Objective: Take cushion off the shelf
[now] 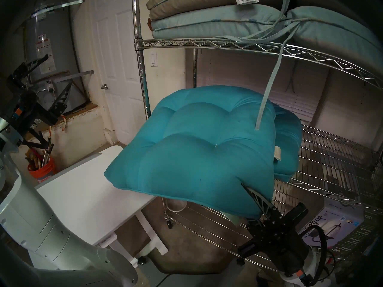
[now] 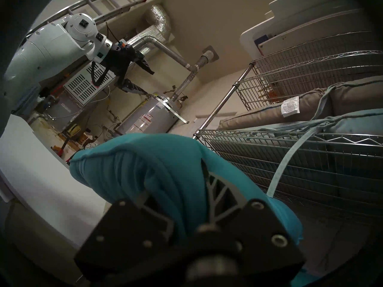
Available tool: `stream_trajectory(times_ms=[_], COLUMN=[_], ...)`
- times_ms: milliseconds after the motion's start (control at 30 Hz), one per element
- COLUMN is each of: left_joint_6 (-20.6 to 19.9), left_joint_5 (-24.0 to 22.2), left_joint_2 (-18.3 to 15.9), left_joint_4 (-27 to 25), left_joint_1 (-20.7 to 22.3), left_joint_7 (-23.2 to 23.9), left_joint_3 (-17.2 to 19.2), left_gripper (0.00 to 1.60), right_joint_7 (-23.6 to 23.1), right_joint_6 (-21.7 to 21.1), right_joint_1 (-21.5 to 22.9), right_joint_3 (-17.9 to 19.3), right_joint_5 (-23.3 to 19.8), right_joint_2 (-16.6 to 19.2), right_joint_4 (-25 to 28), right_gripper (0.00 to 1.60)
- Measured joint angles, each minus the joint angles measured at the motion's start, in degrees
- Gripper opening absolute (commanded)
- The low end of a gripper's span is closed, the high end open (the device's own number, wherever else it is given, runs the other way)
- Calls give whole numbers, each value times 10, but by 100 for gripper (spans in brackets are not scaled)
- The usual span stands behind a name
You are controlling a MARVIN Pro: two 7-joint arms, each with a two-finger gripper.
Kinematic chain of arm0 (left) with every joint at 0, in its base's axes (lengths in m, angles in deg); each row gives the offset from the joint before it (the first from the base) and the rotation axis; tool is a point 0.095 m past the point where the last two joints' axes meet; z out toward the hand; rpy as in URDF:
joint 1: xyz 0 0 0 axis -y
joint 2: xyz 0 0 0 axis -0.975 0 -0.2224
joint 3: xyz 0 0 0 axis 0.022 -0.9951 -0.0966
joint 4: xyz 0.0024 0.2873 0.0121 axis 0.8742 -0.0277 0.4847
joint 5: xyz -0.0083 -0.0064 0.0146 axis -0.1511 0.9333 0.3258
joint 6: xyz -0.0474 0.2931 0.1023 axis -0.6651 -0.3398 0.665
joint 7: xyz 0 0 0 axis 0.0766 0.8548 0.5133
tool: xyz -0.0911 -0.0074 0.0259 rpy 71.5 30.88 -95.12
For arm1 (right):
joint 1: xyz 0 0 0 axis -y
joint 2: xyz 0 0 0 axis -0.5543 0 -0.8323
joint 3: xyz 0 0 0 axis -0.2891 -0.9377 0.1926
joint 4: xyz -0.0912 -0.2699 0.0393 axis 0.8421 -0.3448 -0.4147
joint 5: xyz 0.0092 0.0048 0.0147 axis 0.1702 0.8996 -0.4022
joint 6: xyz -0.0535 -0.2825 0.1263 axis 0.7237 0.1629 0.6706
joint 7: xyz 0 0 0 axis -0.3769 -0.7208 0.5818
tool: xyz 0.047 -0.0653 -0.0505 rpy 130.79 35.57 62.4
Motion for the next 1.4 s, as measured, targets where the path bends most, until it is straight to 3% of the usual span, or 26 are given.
stream_trajectory(times_ms=[800,1133,1400], left_joint_6=[12,24,31], left_joint_5=[-63,-80,-93], left_joint_2=[37,36,32], left_joint_4=[0,0,0], left_joint_1=[-66,-110,-151], left_joint_7=[85,139,146], left_joint_3=[66,111,146], left_gripper=[160,160,160], right_joint_7=[2,2,2], right_joint_6=[1,1,1], right_joint_1=[7,8,8], right_joint_3=[10,11,12], right_joint_5=[17,24,29], right_joint_2=[-16,-21,-25], right_joint_4=[0,0,0], right_gripper=[0,0,0])
